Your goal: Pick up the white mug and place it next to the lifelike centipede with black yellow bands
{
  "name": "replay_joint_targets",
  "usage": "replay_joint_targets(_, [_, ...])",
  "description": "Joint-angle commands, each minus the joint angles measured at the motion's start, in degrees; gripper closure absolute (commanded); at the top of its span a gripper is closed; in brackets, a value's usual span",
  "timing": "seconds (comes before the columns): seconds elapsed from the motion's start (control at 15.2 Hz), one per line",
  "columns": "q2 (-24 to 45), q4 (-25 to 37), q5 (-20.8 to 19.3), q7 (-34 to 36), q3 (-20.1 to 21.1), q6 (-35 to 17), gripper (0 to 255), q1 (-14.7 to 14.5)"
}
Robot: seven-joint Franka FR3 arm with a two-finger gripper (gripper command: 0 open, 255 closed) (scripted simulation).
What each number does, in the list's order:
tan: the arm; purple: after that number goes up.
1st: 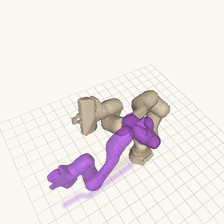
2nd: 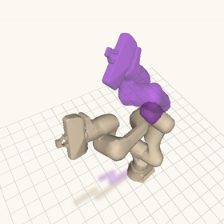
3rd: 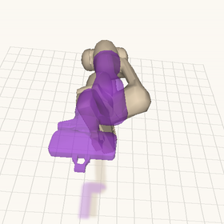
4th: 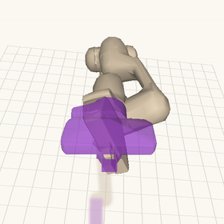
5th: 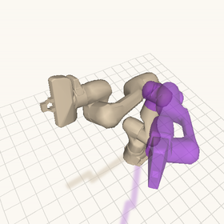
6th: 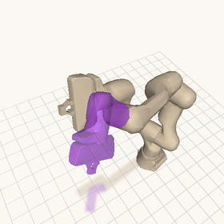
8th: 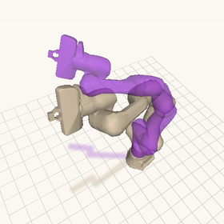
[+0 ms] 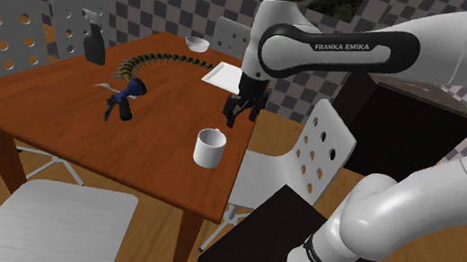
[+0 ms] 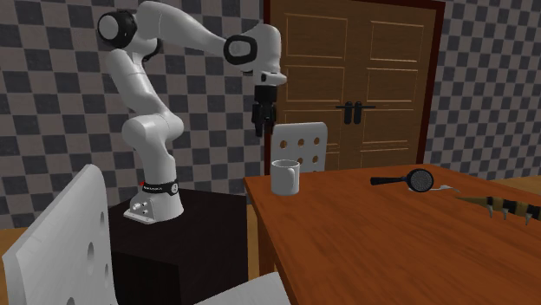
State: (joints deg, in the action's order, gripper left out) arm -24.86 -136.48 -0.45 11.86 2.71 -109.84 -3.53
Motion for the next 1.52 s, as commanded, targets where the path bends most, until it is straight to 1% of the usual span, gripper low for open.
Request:
replay_joint_targets(0.0, [4.2,0.7,0.6,1.1,1.0,-3.3,0,-0.7])
replay_joint_targets(0.53, [20.0,6.4,1.3,4.2,4.1,-12.5,0,-2.9])
replay_joint_targets(0.59, [20.5,6.6,1.3,4.3,4.2,-12.7,0,-3.0])
replay_joint_targets(1.06, [23.4,3.5,0.9,4.6,4.3,-18.7,0,-3.0])
replay_joint_targets(1.45, [23.4,3.5,0.9,4.6,4.3,-18.7,0,-3.0])
